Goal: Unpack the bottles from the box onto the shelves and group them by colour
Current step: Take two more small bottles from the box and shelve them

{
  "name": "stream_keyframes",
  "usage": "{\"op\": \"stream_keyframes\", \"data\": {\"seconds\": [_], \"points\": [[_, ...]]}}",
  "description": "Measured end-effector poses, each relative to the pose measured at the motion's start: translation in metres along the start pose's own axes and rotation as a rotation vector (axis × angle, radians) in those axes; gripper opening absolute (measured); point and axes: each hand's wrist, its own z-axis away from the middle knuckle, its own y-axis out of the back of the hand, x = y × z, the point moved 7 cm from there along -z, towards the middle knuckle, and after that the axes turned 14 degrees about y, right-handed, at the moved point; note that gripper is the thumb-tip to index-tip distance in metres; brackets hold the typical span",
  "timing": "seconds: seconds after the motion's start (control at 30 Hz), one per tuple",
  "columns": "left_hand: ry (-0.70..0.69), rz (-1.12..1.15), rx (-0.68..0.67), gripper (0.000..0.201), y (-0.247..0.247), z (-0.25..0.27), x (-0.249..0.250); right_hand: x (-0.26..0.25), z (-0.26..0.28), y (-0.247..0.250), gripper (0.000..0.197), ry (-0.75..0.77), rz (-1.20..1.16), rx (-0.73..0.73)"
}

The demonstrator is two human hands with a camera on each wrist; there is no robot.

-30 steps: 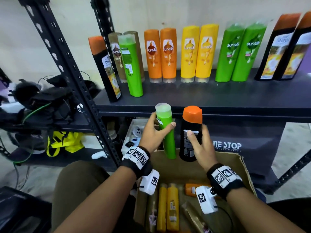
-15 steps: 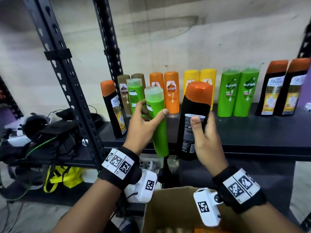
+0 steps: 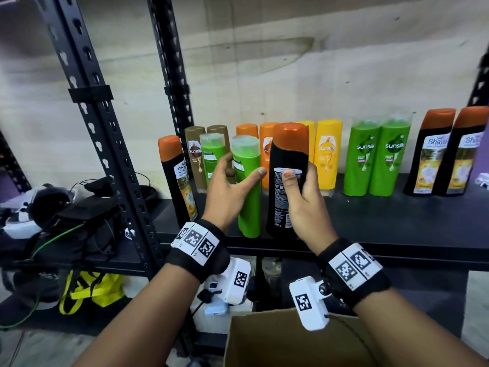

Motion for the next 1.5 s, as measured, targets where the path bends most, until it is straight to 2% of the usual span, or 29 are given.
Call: {"op": "stream_keyframes", "data": {"seconds": [0.2, 0.33, 0.47, 0.6, 0.73, 1.07, 1.5], "points": [[0.039, 0.035, 0.079, 0.075, -0.003, -0.011, -0.013, 0.028, 0.004, -0.011, 0.042, -0.012, 0.041, 0.009], [-0.017, 0.024, 0.115, 0.078, -0.007, -0.007, -0.026, 0.035, 0.003, -0.018, 0.047, 0.009, 0.094, -0.008], [-0.039, -0.017, 0.081, 0.087, -0.013, 0.001, -0.050, 0.041, 0.013, -0.019, 0.047, -0.001, 0.134, -0.039], [-0.056, -0.122, 0.067, 0.089, -0.016, 0.007, -0.070, 0.052, 0.042, -0.012, 0.058, -0.010, 0.251, -0.127], [-0.058, -0.131, 0.065, 0.082, -0.019, 0.000, -0.076, 0.059, 0.055, -0.006, 0.059, -0.006, 0.289, -0.161], [0.000, -0.253, 0.083, 0.065, -0.037, -0.026, -0.071, 0.086, 0.032, -0.013, 0.059, -0.079, 0.413, -0.189], [0.132, -0.321, 0.097, 0.066, -0.053, -0.048, -0.070, 0.103, 0.018, -0.020, 0.057, -0.155, 0.398, -0.243]]}}
